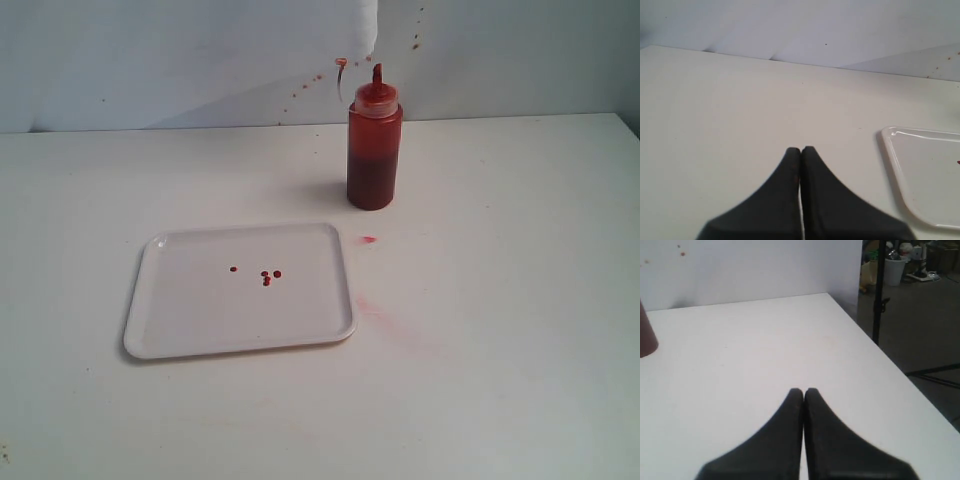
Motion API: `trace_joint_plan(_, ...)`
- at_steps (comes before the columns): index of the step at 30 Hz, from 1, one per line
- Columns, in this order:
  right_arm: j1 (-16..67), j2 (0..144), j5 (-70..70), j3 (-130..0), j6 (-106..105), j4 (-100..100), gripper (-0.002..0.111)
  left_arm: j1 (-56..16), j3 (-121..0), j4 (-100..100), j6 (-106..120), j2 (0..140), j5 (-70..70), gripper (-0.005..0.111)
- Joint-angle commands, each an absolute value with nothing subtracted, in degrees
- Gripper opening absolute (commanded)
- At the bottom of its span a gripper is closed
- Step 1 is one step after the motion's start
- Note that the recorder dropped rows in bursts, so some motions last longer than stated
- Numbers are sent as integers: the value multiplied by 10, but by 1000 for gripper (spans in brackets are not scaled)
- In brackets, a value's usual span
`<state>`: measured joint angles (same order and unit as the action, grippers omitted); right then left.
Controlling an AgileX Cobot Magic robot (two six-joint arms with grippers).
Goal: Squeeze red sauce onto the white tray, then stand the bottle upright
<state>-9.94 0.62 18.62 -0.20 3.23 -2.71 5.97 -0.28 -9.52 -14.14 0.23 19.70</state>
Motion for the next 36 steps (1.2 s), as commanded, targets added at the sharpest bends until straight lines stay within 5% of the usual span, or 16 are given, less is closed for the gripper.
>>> trace_joint_plan(1, -48, 0, 196, 0, 32, -19, 0, 57, 0, -95, -145, 0, 194, 0)
trace_joint_plan(36, -11, 0, 196, 0, 34, -18, 0, 57, 0, -95, -144, 0, 194, 0)
